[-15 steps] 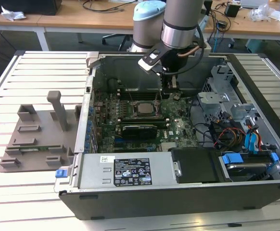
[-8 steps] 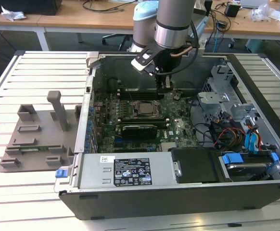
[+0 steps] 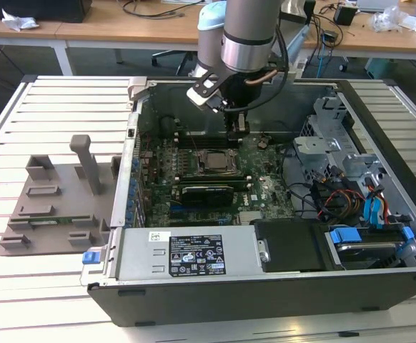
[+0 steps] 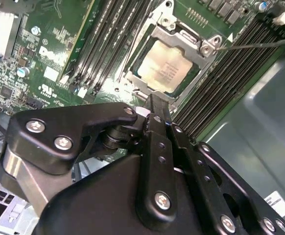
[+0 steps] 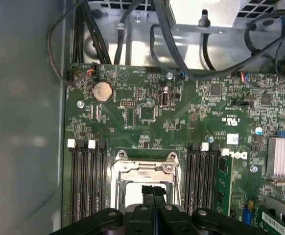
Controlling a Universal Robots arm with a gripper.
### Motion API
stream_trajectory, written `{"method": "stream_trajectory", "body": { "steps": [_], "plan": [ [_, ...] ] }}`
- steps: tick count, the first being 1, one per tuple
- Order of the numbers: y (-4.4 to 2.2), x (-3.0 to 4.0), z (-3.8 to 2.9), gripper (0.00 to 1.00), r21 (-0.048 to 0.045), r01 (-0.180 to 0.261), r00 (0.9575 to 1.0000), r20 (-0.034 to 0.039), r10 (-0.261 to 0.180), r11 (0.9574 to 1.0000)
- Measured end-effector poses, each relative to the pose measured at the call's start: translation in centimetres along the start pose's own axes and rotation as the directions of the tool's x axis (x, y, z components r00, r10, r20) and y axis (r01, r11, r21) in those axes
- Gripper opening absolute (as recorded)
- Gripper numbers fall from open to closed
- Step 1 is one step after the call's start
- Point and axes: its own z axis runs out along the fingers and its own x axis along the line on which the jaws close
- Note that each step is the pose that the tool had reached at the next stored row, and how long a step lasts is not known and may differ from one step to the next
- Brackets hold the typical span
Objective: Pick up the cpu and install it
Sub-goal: 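Close the cpu cover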
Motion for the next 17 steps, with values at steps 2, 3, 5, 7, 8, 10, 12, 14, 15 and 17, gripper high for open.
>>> {"method": "stream_trajectory", "body": {
  "steps": [2,3,5,7,8,10,12,14,15,17],
  "plan": [
    [-0.35,0.01,0.03,0.11,0.0,0.0,1.0,0.0,0.0,1.0],
    [-0.46,0.01,0.04,0.11,-0.0001,0.0,1.0,0.0,0.0,1.0],
    [-0.78,0.03,0.07,0.11,0.0,0.0,1.0,0.0,0.0,1.0],
    [-1.14,0.04,0.1,0.11,0.0,0.0,1.0,0.0,0.0,1.0],
    [-1.26,0.04,0.11,0.11,0.0,0.0,1.0,0.0,0.0,1.0],
    [-1.61,0.05,0.14,0.11,0.0,0.0,1.0,0.0,0.0,1.0],
    [-1.97,0.07,0.18,0.11,-0.0002,0.0,1.0,-0.0002,0.0,1.0],
    [-2.39,0.08,0.2,0.11,-0.0001,0.0,1.0,-0.0001,0.0,1.0],
    [-2.55,0.09,0.22,0.11,-0.0001,0.0,1.0,-0.0001,0.0,1.0],
    [-2.79,0.09,0.23,0.11,0.0,0.0,1.0,0.0,0.0,1.0]
  ]
}}
